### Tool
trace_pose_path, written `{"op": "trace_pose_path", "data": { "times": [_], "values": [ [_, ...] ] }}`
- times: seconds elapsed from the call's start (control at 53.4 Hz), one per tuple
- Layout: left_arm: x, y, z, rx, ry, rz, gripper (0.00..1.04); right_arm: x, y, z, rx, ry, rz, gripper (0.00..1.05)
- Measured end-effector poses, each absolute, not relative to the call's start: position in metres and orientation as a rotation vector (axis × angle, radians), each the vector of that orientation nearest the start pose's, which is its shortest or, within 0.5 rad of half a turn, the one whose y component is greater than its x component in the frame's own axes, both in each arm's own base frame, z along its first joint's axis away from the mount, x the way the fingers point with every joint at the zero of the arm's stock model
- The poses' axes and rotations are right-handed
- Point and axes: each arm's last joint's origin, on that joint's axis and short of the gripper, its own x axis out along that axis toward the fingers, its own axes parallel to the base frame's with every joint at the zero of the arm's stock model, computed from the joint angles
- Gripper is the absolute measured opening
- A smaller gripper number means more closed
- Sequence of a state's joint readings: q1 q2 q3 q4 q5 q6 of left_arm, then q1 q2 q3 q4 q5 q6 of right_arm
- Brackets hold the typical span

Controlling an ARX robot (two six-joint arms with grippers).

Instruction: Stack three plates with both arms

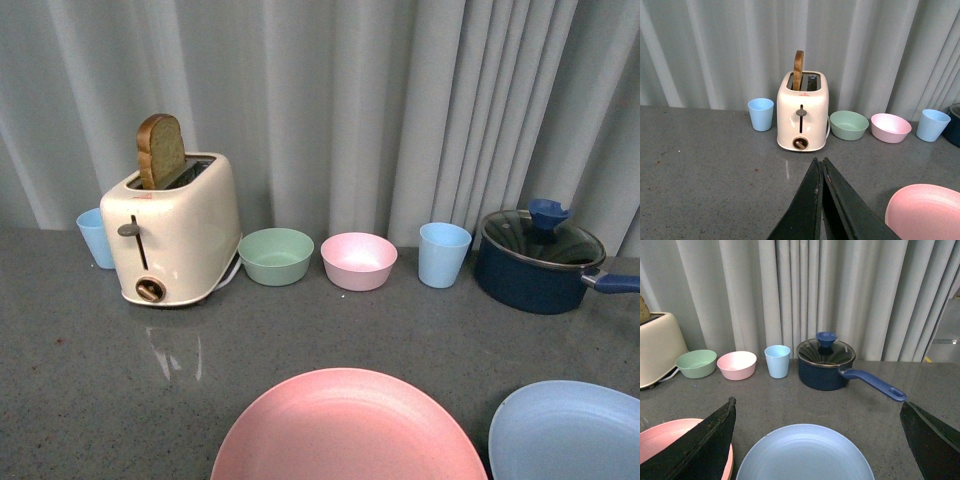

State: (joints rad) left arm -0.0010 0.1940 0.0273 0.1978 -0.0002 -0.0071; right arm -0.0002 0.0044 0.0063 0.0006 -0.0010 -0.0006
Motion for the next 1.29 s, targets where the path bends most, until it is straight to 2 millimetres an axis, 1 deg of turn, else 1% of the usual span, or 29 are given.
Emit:
{"op": "trace_pose_path", "data": {
  "times": [0.094,0.187,0.225,0.45,0.487,0.581,0.6,0.656,0.675,0.712,0.918,0.937,0.974,0.993,1.031,1.049,1.106,1.143,1.18,1.237,1.293],
  "values": [
    [0.108,0.0,0.176,-0.007,-0.031,-0.001,0.04,0.098,0.0,0.165,0.0,-0.002,0.001,0.97],
    [0.1,0.0,0.171,-0.007,0.005,-0.001,0.04,0.098,0.0,0.165,0.0,-0.002,0.001,0.97],
    [0.098,0.0,0.172,-0.007,-0.01,0.0,0.04,0.098,0.0,0.165,0.0,-0.002,0.001,0.97],
    [0.096,0.0,0.173,-0.007,-0.024,-0.001,0.04,0.098,0.0,0.165,0.0,-0.002,0.001,0.97],
    [0.096,0.0,0.173,-0.007,-0.024,-0.001,0.08,0.098,0.0,0.165,-0.001,-0.002,0.001,0.97],
    [0.096,0.0,0.173,-0.007,-0.024,-0.001,0.26,0.098,0.0,0.165,-0.001,-0.002,0.001,0.97],
    [0.096,0.0,0.173,-0.007,-0.024,-0.001,0.28,0.098,0.0,0.165,-0.001,-0.002,0.001,0.97],
    [0.096,0.0,0.173,-0.007,-0.024,0.0,0.39,0.098,0.0,0.165,-0.001,-0.002,0.001,0.97],
    [0.096,0.0,0.173,-0.007,-0.024,-0.001,0.44,0.098,0.0,0.165,-0.001,-0.002,0.001,0.97],
    [0.096,0.0,0.173,-0.007,-0.024,-0.001,0.49,0.098,0.0,0.165,-0.001,-0.002,0.001,0.97],
    [0.096,0.0,0.173,-0.007,-0.024,-0.001,0.89,0.098,0.0,0.165,0.0,-0.002,0.001,0.97],
    [0.096,0.0,0.173,-0.007,-0.024,-0.001,0.94,0.098,0.0,0.165,-0.001,-0.002,0.001,0.97],
    [0.096,0.0,0.173,-0.007,-0.024,-0.001,0.99,0.098,0.0,0.165,-0.001,-0.002,0.001,0.97],
    [0.096,0.0,0.173,-0.006,-0.024,-0.001,1.0,0.098,0.0,0.165,0.0,-0.002,0.001,0.97],
    [0.096,0.0,0.173,-0.006,-0.024,-0.001,0.98,0.098,0.0,0.164,0.019,0.024,-0.002,0.97],
    [0.096,0.0,0.173,-0.006,-0.024,-0.001,0.97,0.098,-0.001,0.165,0.051,0.078,0.0,0.97],
    [0.096,0.0,0.173,-0.006,-0.024,0.0,0.98,0.101,-0.004,0.169,0.188,0.269,0.029,0.97],
    [0.096,0.0,0.173,-0.005,-0.025,-0.003,0.98,0.107,-0.011,0.176,0.311,0.327,0.037,0.97],
    [0.096,0.0,0.173,-0.005,-0.025,-0.002,0.98,0.114,-0.02,0.184,0.393,0.338,0.047,0.97],
    [0.096,0.0,0.173,-0.005,-0.024,-0.001,0.98,0.122,-0.035,0.193,0.45,0.336,0.059,0.97],
    [0.096,0.0,0.173,-0.006,-0.024,-0.001,0.98,0.132,-0.058,0.199,0.489,0.347,0.057,0.97]
  ]
}}
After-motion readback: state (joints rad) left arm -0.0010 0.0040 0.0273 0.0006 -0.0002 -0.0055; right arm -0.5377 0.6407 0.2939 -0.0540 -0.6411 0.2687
